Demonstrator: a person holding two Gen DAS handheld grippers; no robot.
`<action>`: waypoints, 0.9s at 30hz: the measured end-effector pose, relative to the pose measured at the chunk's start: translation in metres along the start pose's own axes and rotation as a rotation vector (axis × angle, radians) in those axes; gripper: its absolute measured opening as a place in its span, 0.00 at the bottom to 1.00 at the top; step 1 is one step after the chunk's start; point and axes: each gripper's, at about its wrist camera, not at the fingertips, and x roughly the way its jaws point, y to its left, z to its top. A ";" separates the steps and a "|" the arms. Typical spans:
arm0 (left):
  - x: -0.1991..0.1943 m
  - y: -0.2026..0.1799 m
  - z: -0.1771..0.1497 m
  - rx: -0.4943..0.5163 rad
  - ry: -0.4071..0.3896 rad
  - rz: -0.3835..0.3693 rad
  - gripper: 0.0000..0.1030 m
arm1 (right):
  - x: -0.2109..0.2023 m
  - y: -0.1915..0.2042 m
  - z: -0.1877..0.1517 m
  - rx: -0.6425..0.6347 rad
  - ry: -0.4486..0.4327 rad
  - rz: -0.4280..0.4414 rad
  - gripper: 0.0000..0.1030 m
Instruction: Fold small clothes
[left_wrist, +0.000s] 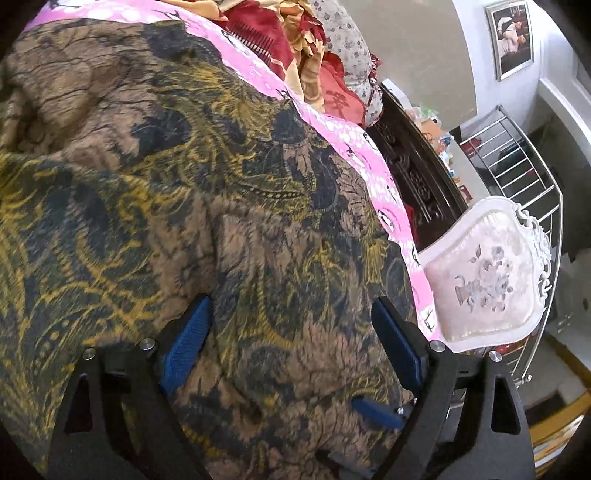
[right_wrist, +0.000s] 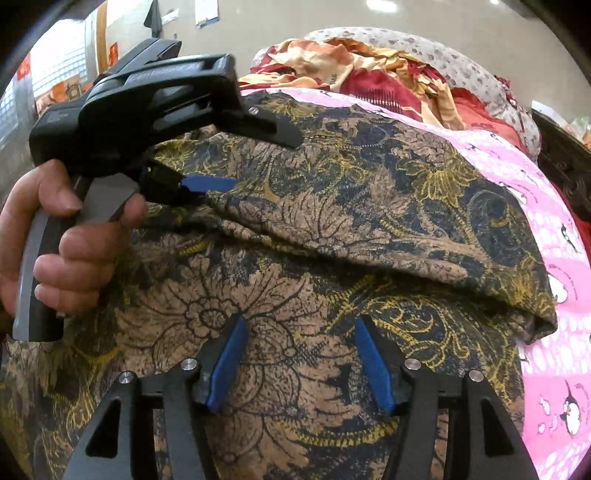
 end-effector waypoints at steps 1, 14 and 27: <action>0.000 -0.002 0.000 0.003 0.001 -0.009 0.84 | 0.000 -0.002 0.000 0.008 0.000 0.008 0.57; -0.005 -0.012 -0.010 0.054 -0.064 0.109 0.32 | -0.001 -0.003 0.002 0.020 0.005 0.019 0.58; -0.136 0.000 -0.002 0.096 -0.219 0.180 0.02 | -0.002 0.003 0.000 0.007 0.003 -0.010 0.60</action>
